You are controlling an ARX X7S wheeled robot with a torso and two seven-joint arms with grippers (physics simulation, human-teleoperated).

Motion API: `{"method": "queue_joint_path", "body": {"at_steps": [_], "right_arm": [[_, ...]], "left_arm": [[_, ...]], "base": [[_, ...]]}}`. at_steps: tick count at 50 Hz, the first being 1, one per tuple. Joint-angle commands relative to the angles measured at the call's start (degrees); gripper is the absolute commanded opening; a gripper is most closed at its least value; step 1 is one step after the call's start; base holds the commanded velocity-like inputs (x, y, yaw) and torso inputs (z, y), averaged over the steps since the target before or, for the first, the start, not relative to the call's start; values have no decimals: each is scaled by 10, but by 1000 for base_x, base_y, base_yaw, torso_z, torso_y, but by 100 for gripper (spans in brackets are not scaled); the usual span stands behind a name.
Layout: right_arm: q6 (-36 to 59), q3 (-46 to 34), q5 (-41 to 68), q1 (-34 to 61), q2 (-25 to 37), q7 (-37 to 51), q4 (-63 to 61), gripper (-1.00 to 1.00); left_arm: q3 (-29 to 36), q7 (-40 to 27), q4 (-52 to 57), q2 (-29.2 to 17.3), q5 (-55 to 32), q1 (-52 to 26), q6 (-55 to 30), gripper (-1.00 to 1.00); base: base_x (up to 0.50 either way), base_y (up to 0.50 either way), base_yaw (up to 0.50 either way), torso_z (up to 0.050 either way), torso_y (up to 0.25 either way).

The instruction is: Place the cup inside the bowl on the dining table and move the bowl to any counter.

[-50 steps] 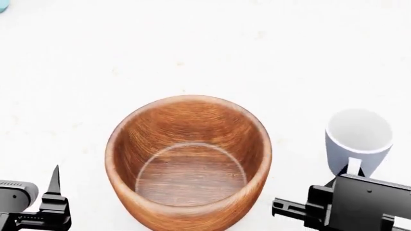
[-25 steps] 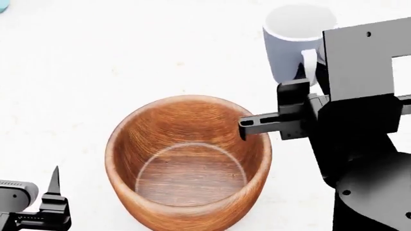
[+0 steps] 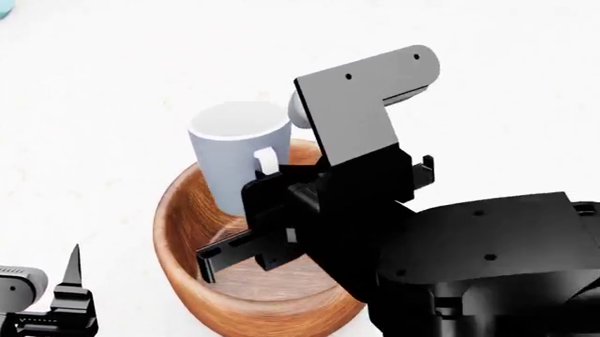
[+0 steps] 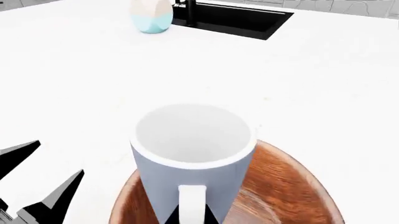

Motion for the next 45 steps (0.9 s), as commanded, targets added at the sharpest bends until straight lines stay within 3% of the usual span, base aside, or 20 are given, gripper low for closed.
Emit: {"method": "queue_joint_path", "body": {"at_steps": [1, 9, 45], "right_arm": [[-12, -19, -79, -38, -19, -69, 18, -100], [-13, -27, -64, -39, -9, -45, 5, -100], [-43, -75, -135, -60, 9, -86, 24, -100]], "left_arm": [[-4, -1, -11, 4, -1, 0, 26, 100], [1, -5, -16, 6, 1, -4, 26, 100], [0, -9, -19, -1, -10, 1, 33, 100]], "base": [[0, 0, 0, 0, 0], [0, 0, 0, 0, 0], [0, 0, 0, 0, 0]]}}
